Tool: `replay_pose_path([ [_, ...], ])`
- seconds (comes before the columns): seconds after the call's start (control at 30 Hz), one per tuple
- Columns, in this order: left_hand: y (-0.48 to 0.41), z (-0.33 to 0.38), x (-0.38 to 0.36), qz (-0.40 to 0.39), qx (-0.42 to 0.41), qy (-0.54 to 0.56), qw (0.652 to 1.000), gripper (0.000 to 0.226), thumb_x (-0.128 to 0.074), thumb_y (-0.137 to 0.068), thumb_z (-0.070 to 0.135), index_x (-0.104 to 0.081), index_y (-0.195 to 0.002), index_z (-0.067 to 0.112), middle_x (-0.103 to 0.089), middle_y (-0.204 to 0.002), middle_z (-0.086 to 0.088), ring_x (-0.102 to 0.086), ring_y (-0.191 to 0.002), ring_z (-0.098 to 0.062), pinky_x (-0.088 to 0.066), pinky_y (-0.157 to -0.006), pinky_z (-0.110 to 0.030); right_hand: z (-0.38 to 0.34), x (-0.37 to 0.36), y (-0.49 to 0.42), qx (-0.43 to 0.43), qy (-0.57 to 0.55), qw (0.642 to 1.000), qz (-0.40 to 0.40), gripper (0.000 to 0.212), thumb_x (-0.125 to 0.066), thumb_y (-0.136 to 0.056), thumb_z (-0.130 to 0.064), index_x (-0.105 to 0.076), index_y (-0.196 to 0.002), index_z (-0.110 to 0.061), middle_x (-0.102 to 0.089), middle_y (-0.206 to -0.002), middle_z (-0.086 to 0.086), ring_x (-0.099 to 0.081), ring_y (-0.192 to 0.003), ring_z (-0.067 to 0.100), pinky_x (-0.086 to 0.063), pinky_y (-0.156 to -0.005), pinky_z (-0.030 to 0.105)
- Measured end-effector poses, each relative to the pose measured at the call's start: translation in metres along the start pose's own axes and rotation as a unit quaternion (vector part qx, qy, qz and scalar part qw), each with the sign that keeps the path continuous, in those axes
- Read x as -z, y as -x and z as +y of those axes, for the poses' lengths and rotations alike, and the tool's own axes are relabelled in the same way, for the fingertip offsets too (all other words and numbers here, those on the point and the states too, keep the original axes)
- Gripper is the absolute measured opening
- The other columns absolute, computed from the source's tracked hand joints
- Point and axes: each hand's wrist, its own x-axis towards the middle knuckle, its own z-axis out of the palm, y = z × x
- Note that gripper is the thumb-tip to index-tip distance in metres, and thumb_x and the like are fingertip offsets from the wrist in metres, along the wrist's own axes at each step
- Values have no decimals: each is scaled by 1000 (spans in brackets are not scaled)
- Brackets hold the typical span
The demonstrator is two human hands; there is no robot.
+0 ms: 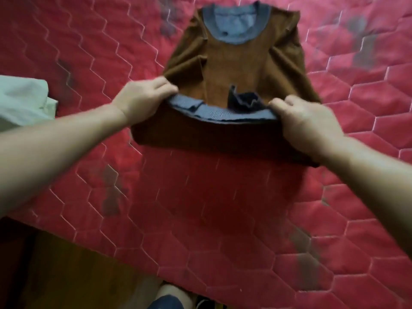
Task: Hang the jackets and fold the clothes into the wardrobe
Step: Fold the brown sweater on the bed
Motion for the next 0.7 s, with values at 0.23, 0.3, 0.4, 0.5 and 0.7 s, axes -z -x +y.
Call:
replay_pose_path([
  [0.23, -144, -42, 11, 76, 291, -83, 950, 54, -41, -97, 26, -36, -151, 27, -33, -159, -7, -32, -146, -31, -28, -112, -46, 48, 41, -153, -126, 101, 984, 72, 56, -49, -99, -9, -32, -152, -13, -34, -150, 31, -30, -143, 48, -21, -116, 66],
  [0.3, -121, -21, -29, -25, 223, -45, 973, 62, -48, -100, 39, -29, -157, 26, -24, -164, -11, -21, -152, -31, -23, -118, -49, 33, 6, -136, -11, 122, 992, 30, 56, -55, -99, -27, -37, -150, -10, -38, -150, 28, -29, -146, 45, -14, -119, 69],
  [0.4, -68, -1, -88, -231, 153, -12, 961, 92, -42, -91, 74, 5, -161, 35, 9, -169, -10, 8, -156, -28, -11, -120, -66, 24, -62, -82, -34, 96, 962, -253, 92, -50, -92, -70, -7, -162, -29, -6, -170, 10, -3, -157, 35, -14, -117, 72],
  [0.5, -46, 4, -115, -261, 145, -16, 954, 113, -49, -79, 84, 20, -156, 40, 28, -165, -10, 24, -153, -29, -3, -113, -75, 32, -108, -44, -85, 64, 953, -285, 88, -49, -102, -47, 20, -157, -40, 22, -169, -4, 13, -156, 35, -20, -113, 75],
  [0.7, -33, 14, -112, -218, 149, -27, 964, 87, -60, -97, 24, -2, -161, 29, 1, -170, -8, -2, -155, -37, -28, -109, -74, 14, -104, -38, -93, 82, 964, -234, 60, -28, -106, -15, -15, -163, -25, -13, -171, 4, -18, -153, 44, -35, -111, 67],
])
